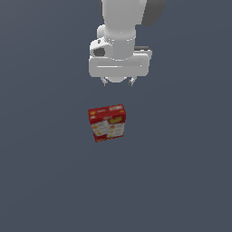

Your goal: Pick up the object and move it to a goal position.

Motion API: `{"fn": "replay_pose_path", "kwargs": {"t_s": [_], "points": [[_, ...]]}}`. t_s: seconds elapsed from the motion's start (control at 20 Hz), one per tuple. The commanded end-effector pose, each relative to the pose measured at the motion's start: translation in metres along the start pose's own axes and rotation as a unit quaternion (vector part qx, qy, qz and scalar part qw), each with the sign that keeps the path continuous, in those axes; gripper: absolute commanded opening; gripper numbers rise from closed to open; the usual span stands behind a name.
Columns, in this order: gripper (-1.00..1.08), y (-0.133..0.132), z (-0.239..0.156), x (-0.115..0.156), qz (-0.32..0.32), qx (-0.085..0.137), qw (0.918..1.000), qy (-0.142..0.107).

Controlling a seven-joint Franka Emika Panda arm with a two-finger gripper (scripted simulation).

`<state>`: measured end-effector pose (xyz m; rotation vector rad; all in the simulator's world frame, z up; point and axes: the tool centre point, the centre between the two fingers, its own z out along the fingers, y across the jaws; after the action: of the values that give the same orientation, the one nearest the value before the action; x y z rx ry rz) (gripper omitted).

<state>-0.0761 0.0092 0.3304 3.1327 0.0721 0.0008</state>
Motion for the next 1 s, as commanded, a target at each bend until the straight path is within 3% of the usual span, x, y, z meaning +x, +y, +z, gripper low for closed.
{"fn": "replay_pose_path", "kwargs": {"t_s": [0.0, 0.95], "points": [[1.00, 0.0000, 0.0000, 0.0000, 0.000, 0.000, 1.0000, 0.000], [1.00, 0.0047, -0.0041, -0.0003, -0.011, 0.005, 0.9999, 0.004]]}}
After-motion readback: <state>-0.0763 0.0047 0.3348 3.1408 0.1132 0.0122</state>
